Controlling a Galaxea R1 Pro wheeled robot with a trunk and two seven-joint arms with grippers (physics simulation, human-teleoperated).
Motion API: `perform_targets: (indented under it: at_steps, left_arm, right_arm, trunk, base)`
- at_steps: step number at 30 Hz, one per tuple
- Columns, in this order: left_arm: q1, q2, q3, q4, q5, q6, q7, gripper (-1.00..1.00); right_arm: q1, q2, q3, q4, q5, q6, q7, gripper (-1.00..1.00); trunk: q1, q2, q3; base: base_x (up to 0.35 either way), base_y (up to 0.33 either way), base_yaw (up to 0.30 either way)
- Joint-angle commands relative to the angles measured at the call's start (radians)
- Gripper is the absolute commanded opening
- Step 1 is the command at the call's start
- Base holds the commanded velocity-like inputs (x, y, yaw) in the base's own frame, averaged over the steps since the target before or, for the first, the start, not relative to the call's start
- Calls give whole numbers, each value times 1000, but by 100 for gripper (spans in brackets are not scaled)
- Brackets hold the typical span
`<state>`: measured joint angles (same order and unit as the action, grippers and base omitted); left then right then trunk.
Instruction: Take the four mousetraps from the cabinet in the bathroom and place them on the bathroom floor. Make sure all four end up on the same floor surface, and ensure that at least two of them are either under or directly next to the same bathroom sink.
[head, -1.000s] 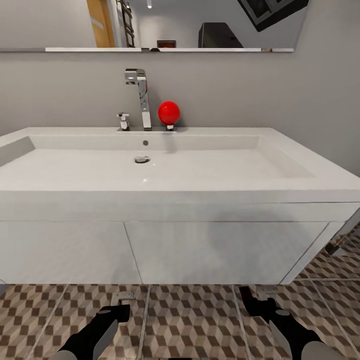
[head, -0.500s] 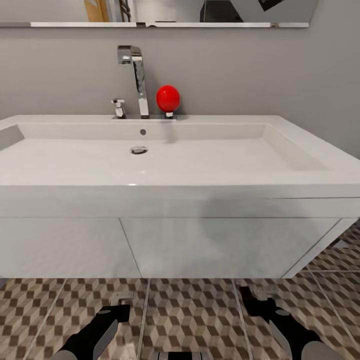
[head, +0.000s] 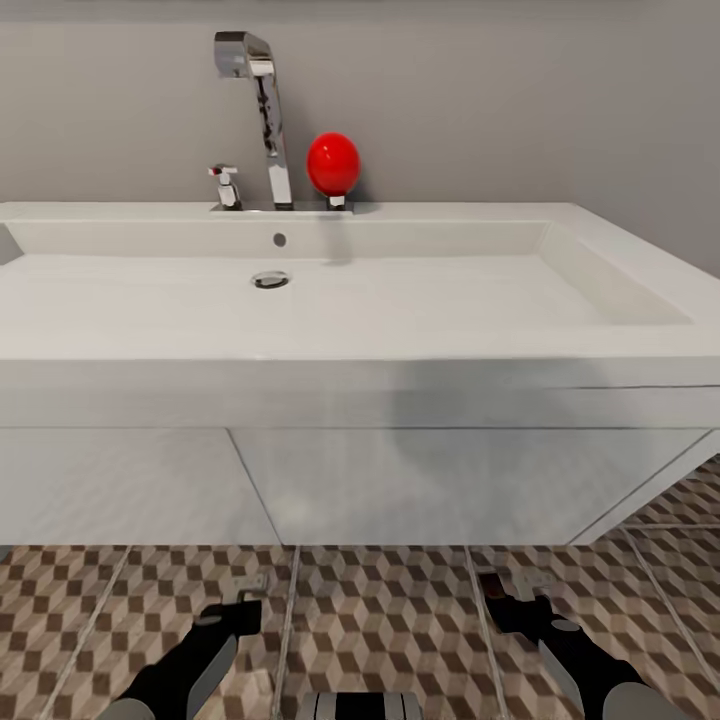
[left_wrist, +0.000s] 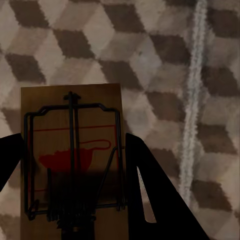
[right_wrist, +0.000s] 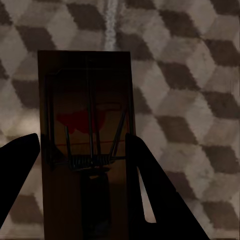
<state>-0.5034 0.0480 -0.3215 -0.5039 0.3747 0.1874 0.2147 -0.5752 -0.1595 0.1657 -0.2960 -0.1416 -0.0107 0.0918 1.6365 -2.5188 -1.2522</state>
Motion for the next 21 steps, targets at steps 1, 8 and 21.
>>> perform_targets:
  at_steps: [1, 8, 21]
  left_arm:
    - [0, 0, 0, -1, -3, 0, 2, -100]
    - [0, 3, 0, -20, -3, -4, 1, -100]
    - [0, 0, -1, -22, -3, -4, 2, -100]
  right_arm:
    - [0, 0, 0, 0, 0, 0, 0, -100]
    - [0, 0, 0, 0, -1, -1, 21, -100]
    - [0, 0, 0, 2, -1, -2, 51, -100]
  trunk:
    - [0, 0, -4]
    - [0, 0, -4]
    - [0, 0, -4]
  base:
    - [0, 0, 0]
    - [0, 0, 0]
    - [37, 0, 0]
